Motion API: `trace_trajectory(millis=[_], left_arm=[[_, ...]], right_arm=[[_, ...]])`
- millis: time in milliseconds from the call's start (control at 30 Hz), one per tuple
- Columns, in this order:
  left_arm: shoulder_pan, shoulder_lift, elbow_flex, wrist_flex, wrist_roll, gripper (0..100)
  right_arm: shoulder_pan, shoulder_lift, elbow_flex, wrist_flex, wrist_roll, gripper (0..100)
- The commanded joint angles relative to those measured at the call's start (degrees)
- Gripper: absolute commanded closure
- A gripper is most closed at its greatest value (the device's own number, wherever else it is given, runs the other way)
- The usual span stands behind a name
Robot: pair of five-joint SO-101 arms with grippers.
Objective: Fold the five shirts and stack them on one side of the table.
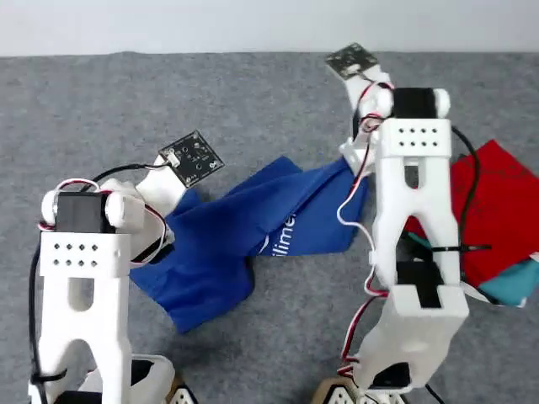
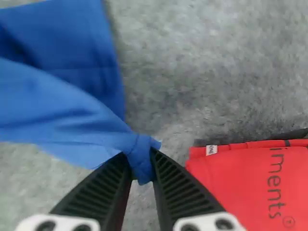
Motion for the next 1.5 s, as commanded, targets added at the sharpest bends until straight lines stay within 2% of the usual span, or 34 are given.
trace_trajectory(millis=[0,133,233,433,533,667,800,1033,1233,1467], left_arm=[[-0.2,-1.1,-0.7,1.1,-0.7,85],[-2.6,-0.6,0.8,1.7,-1.2,85],[-2.8,-0.6,6.3,1.7,-5.6,85],[2.3,-0.6,23.4,1.0,-10.0,85],[4.3,-0.5,30.4,-3.1,-10.5,84],[4.3,-0.4,33.7,-9.9,-10.3,79],[4.3,1.8,37.1,-16.7,-10.2,79],[4.0,14.2,36.0,-26.4,-7.2,79],[6.4,20.7,31.8,-26.8,-4.3,79],[9.6,25.6,31.3,-26.6,-4.2,97]], right_arm=[[3.0,2.2,-0.4,-3.0,0.4,98.9],[4.0,4.9,-0.4,-4.4,0.4,98.9],[3.8,5.2,-0.4,-4.4,0.3,98.9],[3.6,5.3,-0.4,-4.4,0.1,98.9],[3.6,5.1,-0.4,-4.4,0.1,98.9],[3.6,5.1,-0.4,-4.1,0.0,98.9],[3.6,5.1,-0.4,-4.3,-1.9,98.9],[1.7,5.1,-0.4,-4.3,-1.9,98.9],[0.3,5.1,-0.4,-4.4,-1.9,98.9],[0.0,4.0,-0.4,-4.1,-1.9,98.9]])
